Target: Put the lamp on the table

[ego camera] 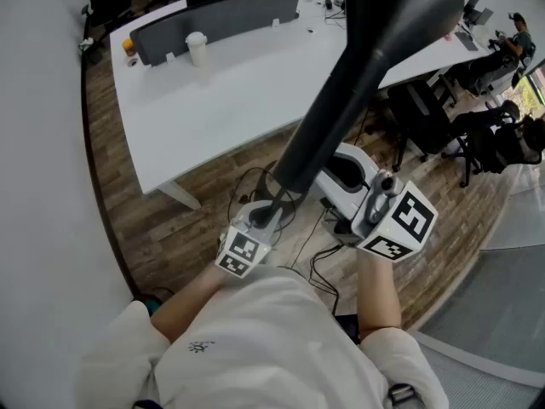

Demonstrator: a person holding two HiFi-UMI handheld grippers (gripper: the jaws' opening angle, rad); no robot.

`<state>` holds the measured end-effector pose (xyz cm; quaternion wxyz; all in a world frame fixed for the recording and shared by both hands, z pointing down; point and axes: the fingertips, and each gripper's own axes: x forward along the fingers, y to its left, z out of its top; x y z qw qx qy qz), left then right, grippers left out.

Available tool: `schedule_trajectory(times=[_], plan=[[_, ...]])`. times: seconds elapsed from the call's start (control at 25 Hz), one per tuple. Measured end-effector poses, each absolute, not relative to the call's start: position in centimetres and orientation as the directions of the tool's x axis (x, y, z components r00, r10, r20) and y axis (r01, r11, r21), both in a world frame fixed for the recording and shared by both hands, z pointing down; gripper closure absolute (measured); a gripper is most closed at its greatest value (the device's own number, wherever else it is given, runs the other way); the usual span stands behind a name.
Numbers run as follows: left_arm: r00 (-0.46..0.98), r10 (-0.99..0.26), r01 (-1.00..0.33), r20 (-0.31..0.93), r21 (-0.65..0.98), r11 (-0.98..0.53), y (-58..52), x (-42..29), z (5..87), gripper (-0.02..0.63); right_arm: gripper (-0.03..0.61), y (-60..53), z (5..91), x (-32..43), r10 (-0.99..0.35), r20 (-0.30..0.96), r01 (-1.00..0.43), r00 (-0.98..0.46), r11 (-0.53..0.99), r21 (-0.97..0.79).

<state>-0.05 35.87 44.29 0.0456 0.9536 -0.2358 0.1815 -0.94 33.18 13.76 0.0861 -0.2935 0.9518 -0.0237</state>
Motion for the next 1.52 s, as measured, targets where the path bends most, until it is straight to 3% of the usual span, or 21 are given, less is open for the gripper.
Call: schedule_trajectory(times=[0.84,1.52], plan=[[0.808,-0.471,-0.501,0.353,-0.006,-0.865,36.9,-0.3,43.7,0.606,0.541,34.4,13.4,-0.8,-0.537,-0.171,-0.527,-0.826,0.844,-0.102],[0.804,-0.500,-0.527,0.321,-0.002,-0.850,37.0,-5.7,43.7,0.607,0.541,35.1,13.5,-6.9,-0.508,-0.164,-0.499,-0.846,0.862,-0.093]])
